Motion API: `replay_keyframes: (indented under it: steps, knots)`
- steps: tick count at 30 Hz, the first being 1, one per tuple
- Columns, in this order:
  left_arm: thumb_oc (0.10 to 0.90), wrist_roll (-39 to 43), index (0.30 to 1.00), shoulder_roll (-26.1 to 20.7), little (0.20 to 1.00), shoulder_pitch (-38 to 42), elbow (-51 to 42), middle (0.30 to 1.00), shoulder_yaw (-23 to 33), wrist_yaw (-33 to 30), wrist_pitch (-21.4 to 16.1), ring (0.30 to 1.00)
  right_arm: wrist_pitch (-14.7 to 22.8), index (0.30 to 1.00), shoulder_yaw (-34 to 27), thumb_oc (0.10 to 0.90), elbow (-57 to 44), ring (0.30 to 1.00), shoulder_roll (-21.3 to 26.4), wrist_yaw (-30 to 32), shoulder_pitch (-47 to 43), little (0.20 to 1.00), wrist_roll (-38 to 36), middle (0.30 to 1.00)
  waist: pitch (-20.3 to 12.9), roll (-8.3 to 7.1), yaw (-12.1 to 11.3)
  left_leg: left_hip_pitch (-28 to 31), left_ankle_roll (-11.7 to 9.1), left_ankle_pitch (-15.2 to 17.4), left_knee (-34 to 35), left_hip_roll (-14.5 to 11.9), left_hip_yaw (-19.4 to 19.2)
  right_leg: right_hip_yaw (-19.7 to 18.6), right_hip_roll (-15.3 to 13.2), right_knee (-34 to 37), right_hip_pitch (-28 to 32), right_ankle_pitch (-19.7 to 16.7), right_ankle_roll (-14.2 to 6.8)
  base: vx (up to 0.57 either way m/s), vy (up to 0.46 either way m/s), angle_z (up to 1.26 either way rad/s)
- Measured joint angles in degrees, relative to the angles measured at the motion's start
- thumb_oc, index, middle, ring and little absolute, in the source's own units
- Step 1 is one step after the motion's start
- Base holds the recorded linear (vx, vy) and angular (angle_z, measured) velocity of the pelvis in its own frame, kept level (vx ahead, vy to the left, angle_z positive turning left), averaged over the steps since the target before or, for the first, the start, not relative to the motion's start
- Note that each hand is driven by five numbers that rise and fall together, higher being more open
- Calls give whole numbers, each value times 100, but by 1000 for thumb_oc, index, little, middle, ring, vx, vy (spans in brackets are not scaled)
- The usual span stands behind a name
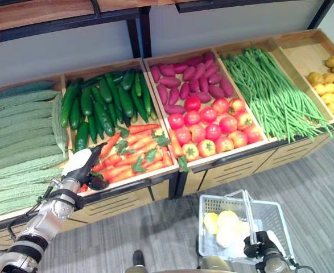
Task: Get the vegetables into the basket
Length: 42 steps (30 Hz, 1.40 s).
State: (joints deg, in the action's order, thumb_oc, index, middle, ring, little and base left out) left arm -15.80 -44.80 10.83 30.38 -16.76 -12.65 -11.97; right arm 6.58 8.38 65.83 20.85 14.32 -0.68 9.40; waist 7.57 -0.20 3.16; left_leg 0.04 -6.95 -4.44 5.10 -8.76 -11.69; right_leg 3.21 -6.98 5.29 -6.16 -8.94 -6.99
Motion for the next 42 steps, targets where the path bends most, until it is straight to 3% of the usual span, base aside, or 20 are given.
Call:
replay_keyframes:
  steps: [10,11,12,16,22,30,37,42]
  knots:
    - [900,-113,1000,0,1000,560,164,1000,-375,-84,35,1000,-4,300,103,400,-43,300,1,26,-176,300,21,300,229,-54,103,-12,3,1,-2,1,-15,-20,7,-27,-30,-29,37,1,4,-1]
    - [778,-114,830,0,830,613,227,830,-433,-84,39,830,-5,300,106,400,-39,300,1,27,-193,300,22,300,229,-54,104,-20,3,1,-2,1,-16,-22,7,-27,-42,-29,37,4,22,-5]
    - [400,-123,300,-17,300,725,351,300,-572,-67,62,300,-8,300,110,400,-30,300,6,26,-232,300,28,300,231,-50,98,-34,3,1,-2,2,-58,-53,7,-26,-75,-31,37,6,22,-5]
    - [400,-239,300,-578,300,1070,383,300,-969,375,-51,300,-31,300,113,400,5,300,62,16,-287,300,28,300,266,18,108,48,5,2,-1,16,-165,-155,4,-26,-58,-56,27,10,17,-12]
    - [400,-281,300,-337,300,1062,764,300,-824,306,92,300,-65,300,112,400,20,300,74,-25,-301,300,28,300,268,35,215,124,7,4,-1,7,-174,-158,14,-26,21,-61,31,0,0,-1]
    - [400,-573,300,-333,300,998,558,300,-722,142,169,300,-99,300,105,400,52,300,75,-24,-269,300,29,300,254,37,153,229,6,4,0,7,-144,-128,7,-27,149,-64,34,-1,0,1]
    - [400,-619,300,-450,300,554,-620,300,-405,112,176,300,-98,300,91,400,8,300,75,-20,-126,300,53,300,204,18,70,300,6,3,0,7,-73,-60,-1,-28,258,-62,34,0,-5,4]
    - [400,-619,300,-453,300,554,-838,300,-315,-66,122,300,-101,300,94,400,106,300,73,-24,-83,300,98,300,33,20,75,319,6,2,26,10,-16,-7,-12,-25,312,-44,28,-4,-8,5]
